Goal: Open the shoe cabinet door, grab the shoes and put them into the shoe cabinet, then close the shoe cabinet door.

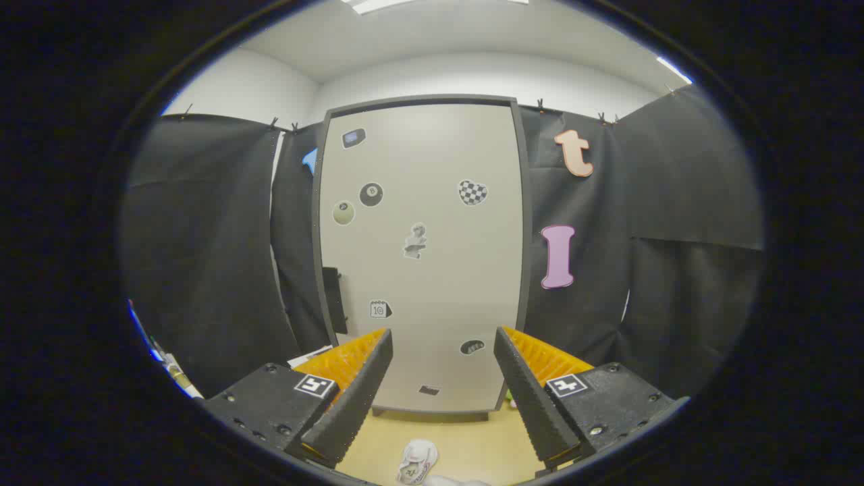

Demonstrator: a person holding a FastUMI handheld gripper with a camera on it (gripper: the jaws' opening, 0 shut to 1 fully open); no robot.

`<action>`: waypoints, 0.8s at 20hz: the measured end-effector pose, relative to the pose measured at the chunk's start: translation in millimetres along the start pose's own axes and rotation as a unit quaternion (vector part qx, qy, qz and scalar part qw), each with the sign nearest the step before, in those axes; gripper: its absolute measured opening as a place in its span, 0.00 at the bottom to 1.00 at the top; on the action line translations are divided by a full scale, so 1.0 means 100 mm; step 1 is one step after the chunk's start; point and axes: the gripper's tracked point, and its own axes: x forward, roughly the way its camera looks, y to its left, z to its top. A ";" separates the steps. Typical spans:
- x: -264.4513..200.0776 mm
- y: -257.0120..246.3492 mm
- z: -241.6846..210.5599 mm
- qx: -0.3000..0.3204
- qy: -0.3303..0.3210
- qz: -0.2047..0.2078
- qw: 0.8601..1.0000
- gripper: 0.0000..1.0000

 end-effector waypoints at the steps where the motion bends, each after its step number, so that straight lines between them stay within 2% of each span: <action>1: 0.00 0.00 0.01 -0.001 -0.002 -0.001 1.000 0.99; 16: -0.02 -0.04 -0.05 0.006 0.002 -0.012 1.000 0.99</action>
